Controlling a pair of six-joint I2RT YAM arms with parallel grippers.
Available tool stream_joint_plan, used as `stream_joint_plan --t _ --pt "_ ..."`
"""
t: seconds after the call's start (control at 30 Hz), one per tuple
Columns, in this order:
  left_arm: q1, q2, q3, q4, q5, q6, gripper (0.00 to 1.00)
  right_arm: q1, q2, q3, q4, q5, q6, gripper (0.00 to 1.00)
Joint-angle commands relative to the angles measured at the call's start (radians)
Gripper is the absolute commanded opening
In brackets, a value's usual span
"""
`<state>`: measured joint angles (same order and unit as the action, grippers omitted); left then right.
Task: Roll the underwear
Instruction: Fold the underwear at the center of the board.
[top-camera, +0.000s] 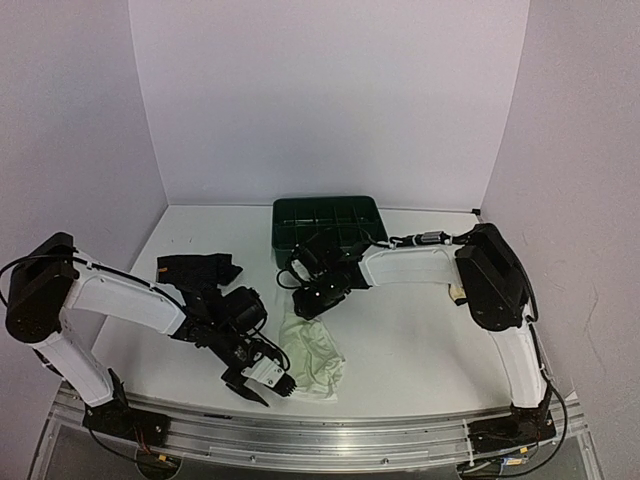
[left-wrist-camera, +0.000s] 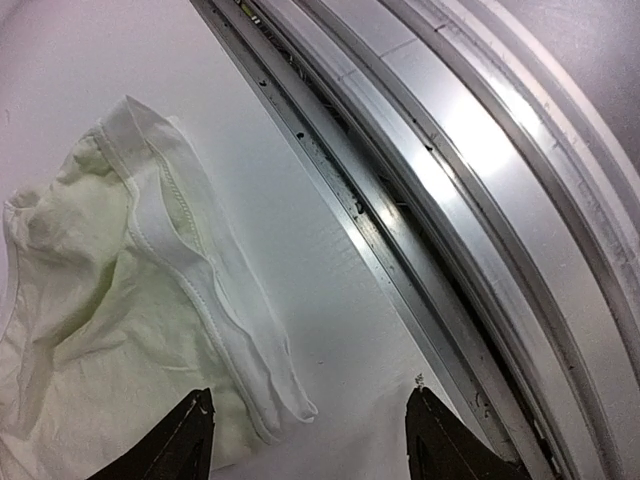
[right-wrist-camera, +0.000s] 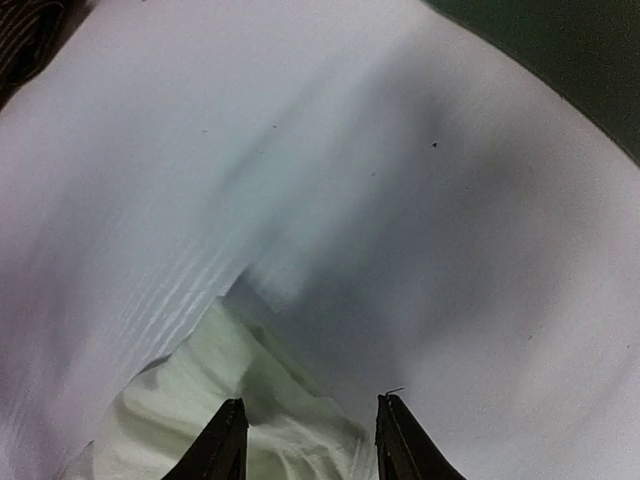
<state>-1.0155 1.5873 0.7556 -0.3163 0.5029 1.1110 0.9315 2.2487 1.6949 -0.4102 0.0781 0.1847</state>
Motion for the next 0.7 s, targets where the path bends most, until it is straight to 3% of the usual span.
stream_joint_plan --t 0.0,0.17,0.37,0.67 --pt "-0.007 0.04 -0.029 0.071 -0.08 0.087 0.62 -0.004 0.004 0.007 -0.003 0.116 -0.041 0.41" --pt "0.019 0.063 -0.07 0.132 -0.211 0.188 0.58 -0.009 -0.041 -0.097 -0.007 0.254 -0.013 0.4" --pt "0.148 0.054 -0.061 0.129 -0.23 0.33 0.58 -0.036 -0.111 -0.234 -0.029 0.319 0.091 0.39" --pt "0.371 0.185 0.122 0.192 -0.285 0.445 0.58 -0.035 -0.316 -0.458 -0.171 0.368 0.311 0.37"
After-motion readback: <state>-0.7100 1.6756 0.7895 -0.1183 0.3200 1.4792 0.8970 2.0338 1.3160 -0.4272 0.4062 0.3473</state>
